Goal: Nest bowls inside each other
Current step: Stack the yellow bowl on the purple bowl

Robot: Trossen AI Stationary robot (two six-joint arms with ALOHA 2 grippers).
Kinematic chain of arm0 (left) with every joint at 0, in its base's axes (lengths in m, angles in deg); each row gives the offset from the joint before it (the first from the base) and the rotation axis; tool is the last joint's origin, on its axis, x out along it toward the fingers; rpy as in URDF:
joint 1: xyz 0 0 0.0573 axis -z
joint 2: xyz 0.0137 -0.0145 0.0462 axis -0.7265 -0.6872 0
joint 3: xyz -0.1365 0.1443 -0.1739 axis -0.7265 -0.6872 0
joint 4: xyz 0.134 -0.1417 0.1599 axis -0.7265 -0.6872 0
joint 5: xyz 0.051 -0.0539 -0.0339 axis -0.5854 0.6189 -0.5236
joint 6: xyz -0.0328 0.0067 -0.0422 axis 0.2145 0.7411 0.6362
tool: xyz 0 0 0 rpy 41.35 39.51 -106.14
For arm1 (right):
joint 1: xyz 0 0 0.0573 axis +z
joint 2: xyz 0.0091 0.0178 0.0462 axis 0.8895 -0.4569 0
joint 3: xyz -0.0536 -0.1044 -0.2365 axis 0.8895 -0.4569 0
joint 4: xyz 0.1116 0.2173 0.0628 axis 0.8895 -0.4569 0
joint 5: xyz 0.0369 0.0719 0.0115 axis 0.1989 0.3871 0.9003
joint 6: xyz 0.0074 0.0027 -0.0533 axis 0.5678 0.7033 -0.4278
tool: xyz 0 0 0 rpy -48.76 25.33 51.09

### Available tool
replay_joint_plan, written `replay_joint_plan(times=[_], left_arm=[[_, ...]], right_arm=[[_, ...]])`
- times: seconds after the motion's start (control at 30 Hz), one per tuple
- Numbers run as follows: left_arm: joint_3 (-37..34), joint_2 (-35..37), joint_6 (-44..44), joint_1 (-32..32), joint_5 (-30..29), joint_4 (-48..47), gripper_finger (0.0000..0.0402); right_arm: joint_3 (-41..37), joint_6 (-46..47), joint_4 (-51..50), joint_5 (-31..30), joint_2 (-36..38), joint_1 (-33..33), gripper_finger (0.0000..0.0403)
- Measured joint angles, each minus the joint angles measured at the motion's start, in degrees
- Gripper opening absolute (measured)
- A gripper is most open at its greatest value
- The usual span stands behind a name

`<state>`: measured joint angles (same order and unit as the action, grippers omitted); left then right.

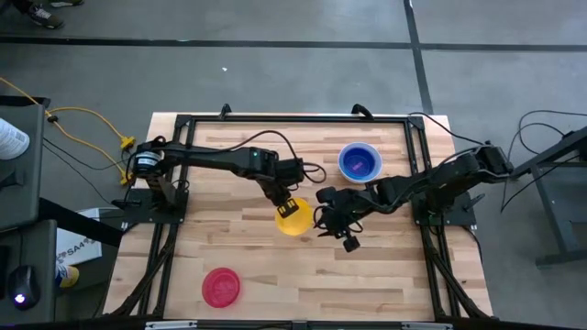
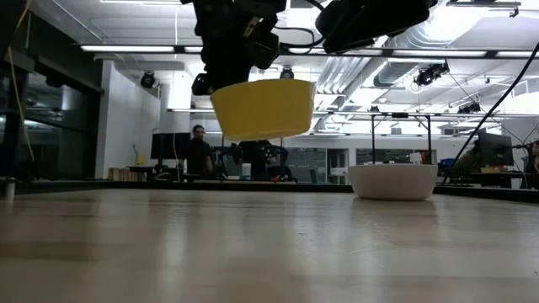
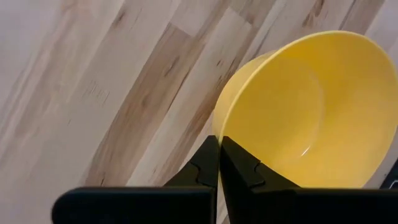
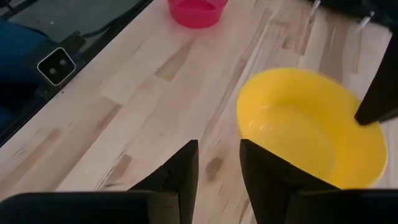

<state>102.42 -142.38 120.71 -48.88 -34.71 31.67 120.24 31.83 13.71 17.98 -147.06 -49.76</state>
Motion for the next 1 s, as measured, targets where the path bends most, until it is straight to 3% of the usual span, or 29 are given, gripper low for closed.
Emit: replay_joint_plan(times=[0.4,0.67,1.0], left_arm=[[4.5,0.1,2.7,0.0,1.6,-5.1,0.0000],[4.4,0.1,3.1,0.0,1.9,-6.9,0.0000],[4.4,0.1,2.7,0.0,3.2,-8.0,0.0000]], right_arm=[[0.1,-1.4,0.7,-0.4,-0.4,-1.5,0.0112],[9.3,-1.6,-13.0,-2.6,-1.6,-1.3,0.0112],[21.8,-3.7,-29.8,-5.6,-12.5,0.9,0.0112]])
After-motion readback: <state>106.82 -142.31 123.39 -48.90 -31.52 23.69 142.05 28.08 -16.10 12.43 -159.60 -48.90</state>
